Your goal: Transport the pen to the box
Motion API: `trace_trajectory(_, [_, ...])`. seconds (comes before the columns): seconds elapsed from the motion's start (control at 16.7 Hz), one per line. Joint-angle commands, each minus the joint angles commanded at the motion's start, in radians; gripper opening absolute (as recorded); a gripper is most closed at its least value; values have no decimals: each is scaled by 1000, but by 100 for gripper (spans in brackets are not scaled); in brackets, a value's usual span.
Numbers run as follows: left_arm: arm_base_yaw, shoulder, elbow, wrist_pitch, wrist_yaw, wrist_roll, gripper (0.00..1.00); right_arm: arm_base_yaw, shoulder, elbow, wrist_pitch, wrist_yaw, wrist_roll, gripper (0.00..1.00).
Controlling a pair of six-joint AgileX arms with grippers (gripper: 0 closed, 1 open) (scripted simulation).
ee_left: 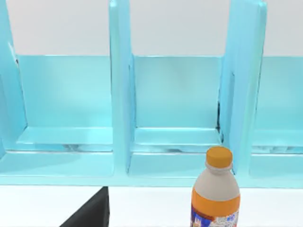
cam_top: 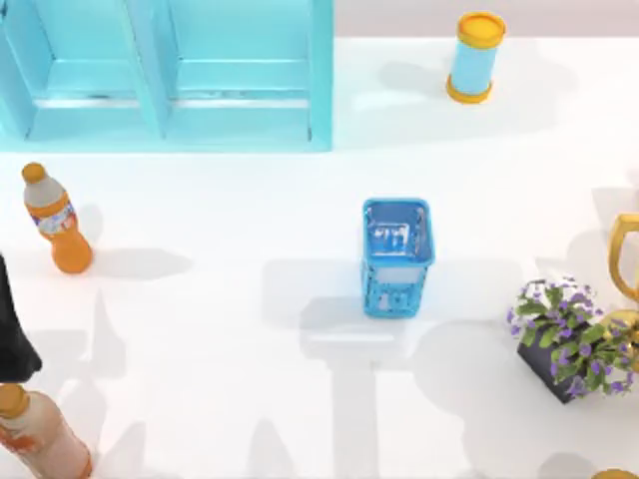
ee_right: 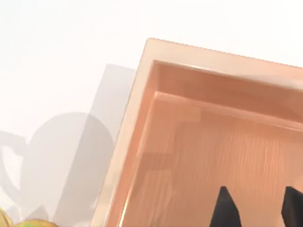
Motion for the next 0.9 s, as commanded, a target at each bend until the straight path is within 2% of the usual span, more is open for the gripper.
trace_trajectory(0.54, [0,0,0,0,0,0,100,0,0,0,0,0,0,98])
trace_trajectory(0.9, [0,0,0,0,0,0,100,0,0,0,0,0,0,100])
